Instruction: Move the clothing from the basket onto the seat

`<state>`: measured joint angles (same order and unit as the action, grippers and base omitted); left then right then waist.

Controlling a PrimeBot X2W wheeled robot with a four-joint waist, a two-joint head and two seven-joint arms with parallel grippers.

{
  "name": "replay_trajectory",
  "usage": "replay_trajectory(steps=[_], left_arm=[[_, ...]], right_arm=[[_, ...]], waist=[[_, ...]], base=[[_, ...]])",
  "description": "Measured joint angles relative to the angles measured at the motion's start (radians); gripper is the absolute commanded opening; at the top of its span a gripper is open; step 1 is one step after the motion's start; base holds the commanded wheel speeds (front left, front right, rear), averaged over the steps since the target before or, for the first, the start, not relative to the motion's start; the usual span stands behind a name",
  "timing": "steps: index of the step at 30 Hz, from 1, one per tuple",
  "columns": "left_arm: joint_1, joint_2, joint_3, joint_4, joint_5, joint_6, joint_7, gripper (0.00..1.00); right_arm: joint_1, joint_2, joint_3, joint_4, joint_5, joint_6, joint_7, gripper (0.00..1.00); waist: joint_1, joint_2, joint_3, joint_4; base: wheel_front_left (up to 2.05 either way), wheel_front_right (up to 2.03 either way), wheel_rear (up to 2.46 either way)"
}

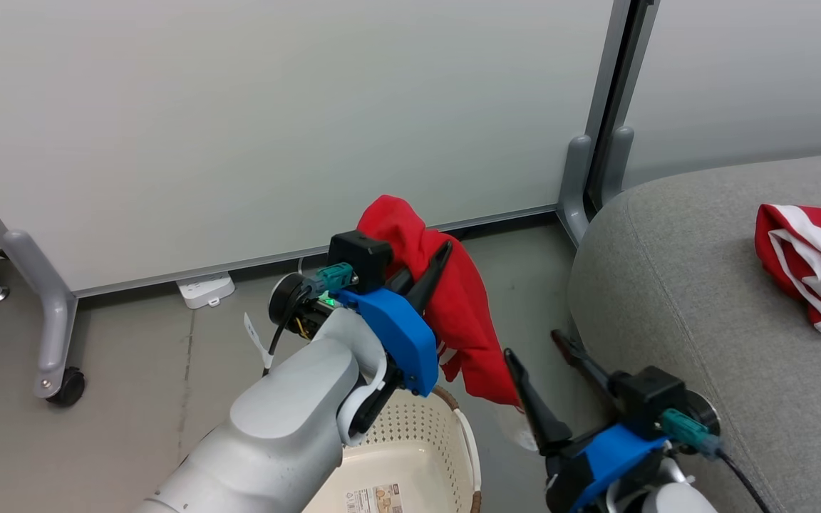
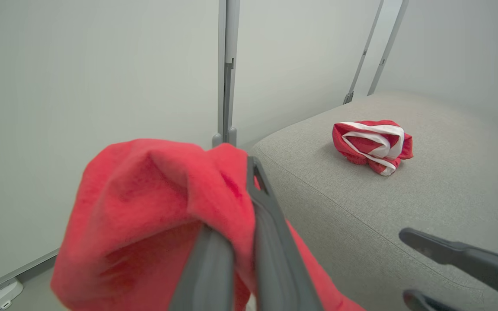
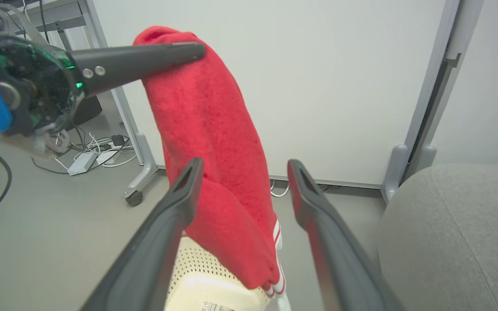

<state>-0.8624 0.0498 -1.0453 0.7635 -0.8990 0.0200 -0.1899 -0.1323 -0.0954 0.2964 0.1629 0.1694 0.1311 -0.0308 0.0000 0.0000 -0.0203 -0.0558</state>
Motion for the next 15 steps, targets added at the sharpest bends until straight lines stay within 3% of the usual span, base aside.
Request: replay_trajectory(steps=[6,15], left_arm=[[-0.009,0.0,-0.047,-0.002,-0.021,0.004,-0.009,0.0],[-0.023,0.0,-0.111,-0.047,-0.071,0.013,-0.017,0.0]], right_arm=[[-0.067,0.0,0.084,0.065,0.014,0.0,0.013,1.0],[-0.213,0.003,0.162,0.286,0.018,0.0,-0.007,1.0]], waist=[[0.0,0.0001,0.006,0.002],[0.0,0.0001,0.006,0.023]], base=[[0.0,0.0,0.0],[0.0,0.0,0.0]])
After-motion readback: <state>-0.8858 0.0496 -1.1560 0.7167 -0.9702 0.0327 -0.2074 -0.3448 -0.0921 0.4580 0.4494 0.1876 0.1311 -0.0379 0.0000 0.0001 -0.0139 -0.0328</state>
